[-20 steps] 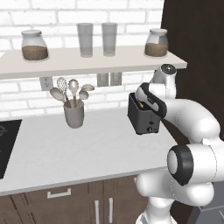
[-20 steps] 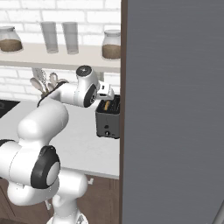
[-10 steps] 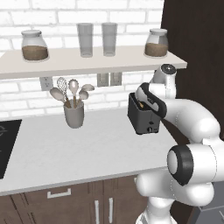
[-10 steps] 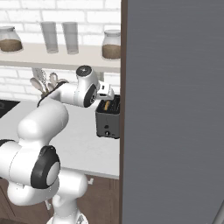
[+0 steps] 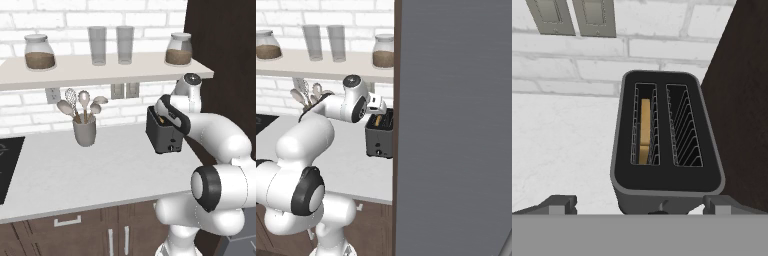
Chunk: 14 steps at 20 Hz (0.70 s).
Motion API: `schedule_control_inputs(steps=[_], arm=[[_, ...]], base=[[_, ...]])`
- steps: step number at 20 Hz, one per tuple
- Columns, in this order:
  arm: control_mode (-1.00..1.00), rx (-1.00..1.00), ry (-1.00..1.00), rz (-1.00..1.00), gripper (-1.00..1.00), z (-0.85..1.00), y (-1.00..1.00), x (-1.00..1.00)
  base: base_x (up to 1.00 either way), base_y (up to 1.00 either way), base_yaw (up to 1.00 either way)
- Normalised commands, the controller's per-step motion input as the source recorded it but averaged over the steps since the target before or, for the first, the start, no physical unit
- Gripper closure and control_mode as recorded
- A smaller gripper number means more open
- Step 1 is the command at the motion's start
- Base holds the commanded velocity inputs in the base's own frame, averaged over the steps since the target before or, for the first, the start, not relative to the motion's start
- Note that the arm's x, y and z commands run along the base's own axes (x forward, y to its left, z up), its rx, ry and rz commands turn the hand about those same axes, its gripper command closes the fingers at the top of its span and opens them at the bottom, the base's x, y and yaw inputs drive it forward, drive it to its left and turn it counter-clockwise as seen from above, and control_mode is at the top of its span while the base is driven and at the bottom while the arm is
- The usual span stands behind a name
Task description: Start the toaster. Once the lever pops up, take the bread to the plate on the dining counter.
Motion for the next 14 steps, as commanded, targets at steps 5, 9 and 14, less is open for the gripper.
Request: schedule_control_inputs(steps=[5, 9, 14], arm=[[-1.0, 0.0, 0.0, 0.0, -1.0, 0.0, 0.0, 0.0], [-1.0, 0.0, 0.0, 0.0, -1.0, 0.0, 0.0, 0.0], [-1.0, 0.0, 0.0, 0.0, -1.0, 0.0, 0.0, 0.0]], base=[[0.0, 0.0, 0.0], [0.0, 0.0, 0.0], [0.0, 0.0, 0.0]])
